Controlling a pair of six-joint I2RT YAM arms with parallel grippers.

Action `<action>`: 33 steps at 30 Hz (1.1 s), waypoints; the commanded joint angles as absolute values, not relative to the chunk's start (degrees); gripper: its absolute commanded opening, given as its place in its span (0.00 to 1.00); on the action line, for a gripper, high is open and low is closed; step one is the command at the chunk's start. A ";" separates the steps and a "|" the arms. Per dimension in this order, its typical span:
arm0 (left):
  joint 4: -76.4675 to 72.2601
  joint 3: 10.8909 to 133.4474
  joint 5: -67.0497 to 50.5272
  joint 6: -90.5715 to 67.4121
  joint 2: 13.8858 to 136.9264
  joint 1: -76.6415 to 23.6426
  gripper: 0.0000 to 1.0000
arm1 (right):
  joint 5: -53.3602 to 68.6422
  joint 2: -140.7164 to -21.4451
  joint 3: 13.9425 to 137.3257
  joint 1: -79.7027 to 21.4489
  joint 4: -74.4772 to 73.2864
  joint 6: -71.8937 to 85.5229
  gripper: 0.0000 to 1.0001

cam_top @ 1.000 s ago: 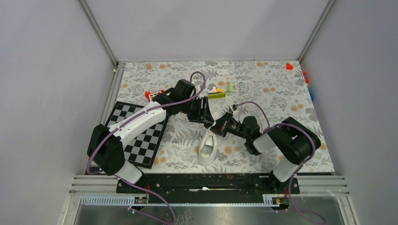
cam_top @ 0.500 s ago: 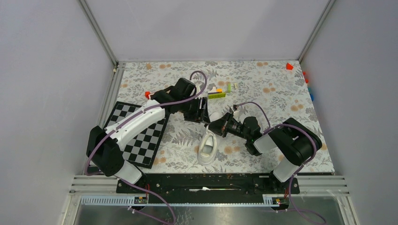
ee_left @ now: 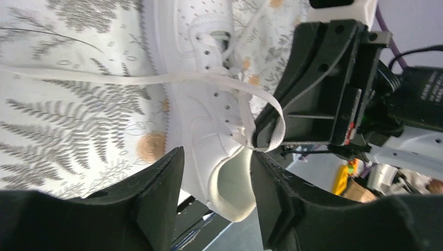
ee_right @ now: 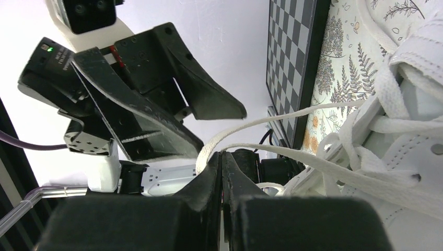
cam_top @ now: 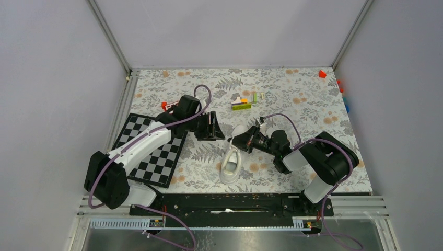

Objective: Tie the shoes
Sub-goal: Cross the shoelace with the shoelace.

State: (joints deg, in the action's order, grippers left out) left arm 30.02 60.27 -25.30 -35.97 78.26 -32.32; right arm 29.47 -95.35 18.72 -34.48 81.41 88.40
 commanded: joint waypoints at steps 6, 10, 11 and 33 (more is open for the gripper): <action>11.86 54.97 -39.56 -40.74 79.31 -32.17 0.37 | 29.18 -93.35 18.92 -34.45 84.14 88.06 0.00; 9.63 53.81 -41.24 -40.48 79.21 -32.15 0.25 | 29.24 -93.51 19.13 -34.45 84.16 88.22 0.00; 9.77 53.73 -41.26 -40.17 79.19 -32.17 0.25 | 29.17 -93.58 19.22 -34.45 84.18 88.26 0.00; 4.48 49.01 -39.76 -40.15 79.49 -31.89 0.28 | 29.29 -93.01 19.21 -34.35 84.24 88.94 0.00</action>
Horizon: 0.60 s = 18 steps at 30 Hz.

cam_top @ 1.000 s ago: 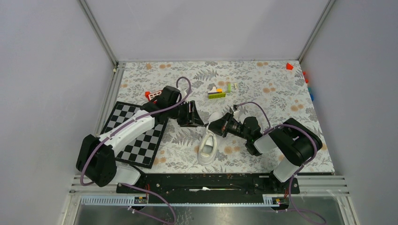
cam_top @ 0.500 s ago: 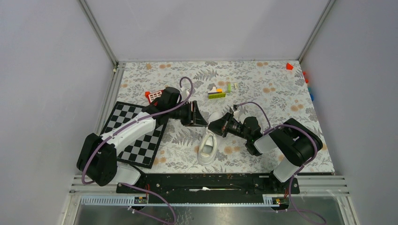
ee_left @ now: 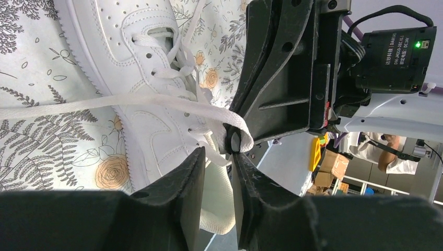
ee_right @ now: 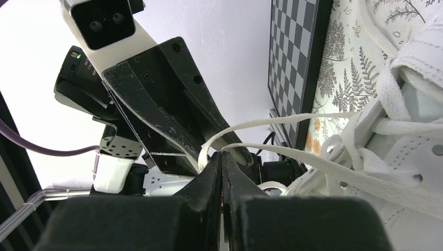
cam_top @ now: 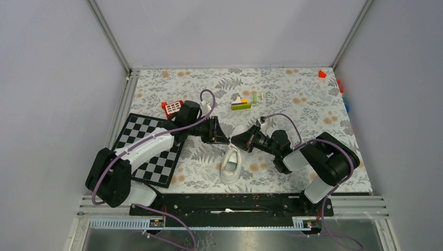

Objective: Tie the shoes
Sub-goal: Cross the shoelace with the shoelace.

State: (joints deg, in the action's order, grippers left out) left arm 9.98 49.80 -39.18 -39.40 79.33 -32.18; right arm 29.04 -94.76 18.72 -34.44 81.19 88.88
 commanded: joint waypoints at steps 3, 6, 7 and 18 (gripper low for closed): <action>2.44 48.34 -40.35 -41.66 79.54 -31.90 0.31 | 29.29 -92.99 19.24 -34.36 84.29 88.99 0.00; 0.56 47.92 -40.56 -42.80 79.54 -31.90 0.34 | 29.36 -92.98 19.20 -34.35 84.28 88.90 0.00; 0.30 47.78 -40.53 -43.10 79.41 -31.90 0.34 | 29.36 -92.95 19.20 -34.33 84.29 88.94 0.00; -7.58 45.10 -39.88 -47.68 78.32 -31.82 0.09 | 29.44 -92.57 18.61 -34.37 84.29 89.02 0.00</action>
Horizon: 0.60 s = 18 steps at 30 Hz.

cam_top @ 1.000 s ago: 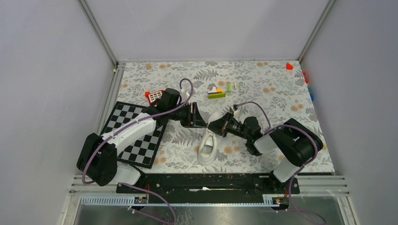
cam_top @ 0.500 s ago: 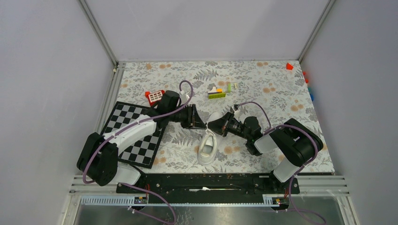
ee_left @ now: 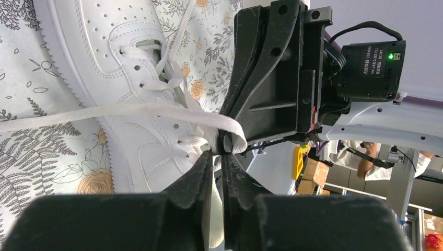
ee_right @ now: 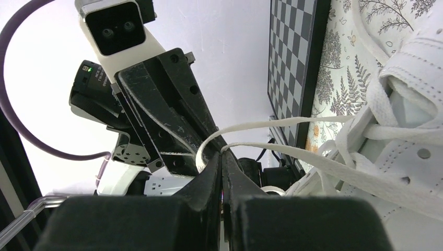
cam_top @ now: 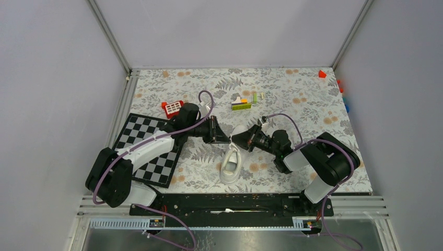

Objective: Tie the shoes
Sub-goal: Cross the shoelace with the shoelace.

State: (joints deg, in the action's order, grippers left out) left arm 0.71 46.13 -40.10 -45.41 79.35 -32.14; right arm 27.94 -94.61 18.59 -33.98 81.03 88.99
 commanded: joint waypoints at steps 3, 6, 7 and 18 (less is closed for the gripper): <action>-8.28 44.74 -39.97 -48.16 78.58 -31.82 0.00 | 29.49 -92.88 18.57 -34.32 84.36 89.10 0.00; -7.69 44.67 -39.78 -47.85 78.83 -31.82 0.00 | 29.42 -92.81 18.40 -34.32 84.26 89.12 0.00; -7.34 44.65 -39.69 -47.67 78.76 -31.79 0.00 | 29.30 -92.71 18.13 -34.32 84.20 89.12 0.00; -6.16 44.69 -39.67 -46.67 77.75 -31.82 0.00 | 27.38 -88.42 15.87 -34.18 78.19 86.64 0.37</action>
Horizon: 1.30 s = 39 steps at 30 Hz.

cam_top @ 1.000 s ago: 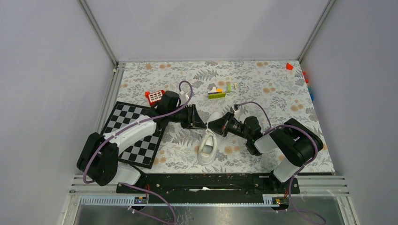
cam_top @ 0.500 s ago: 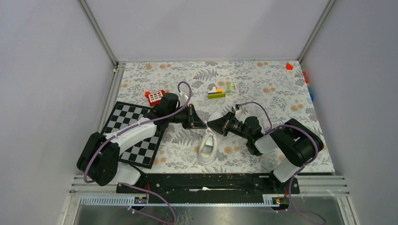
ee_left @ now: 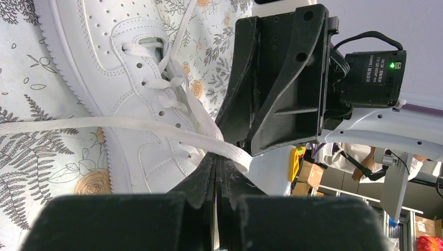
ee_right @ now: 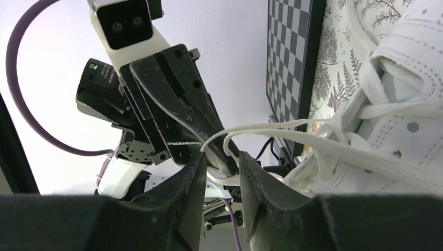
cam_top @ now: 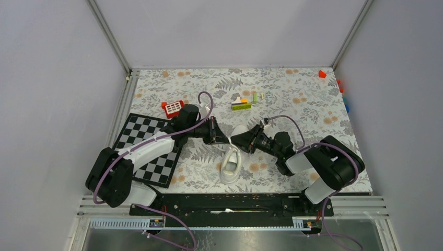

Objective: Tie the shoes
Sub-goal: Cross the shoelace with the shoelace.

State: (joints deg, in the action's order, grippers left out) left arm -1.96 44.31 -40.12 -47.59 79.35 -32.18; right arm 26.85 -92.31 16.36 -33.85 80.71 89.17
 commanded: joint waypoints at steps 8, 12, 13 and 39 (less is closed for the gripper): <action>-6.41 44.67 -40.46 -46.58 77.67 -31.82 0.00 | 25.39 -74.61 19.31 -34.26 50.52 74.39 0.48; -6.74 44.56 -40.85 -46.58 78.00 -31.82 0.00 | 23.28 -68.11 25.12 -34.28 30.30 64.51 0.49; -6.83 44.56 -40.93 -46.58 78.04 -31.82 0.00 | 22.82 -67.13 26.79 -34.28 25.90 62.33 0.49; -5.36 44.63 -43.01 -45.16 78.31 -31.82 0.00 | 17.79 -73.39 50.30 -40.41 -5.44 41.01 0.29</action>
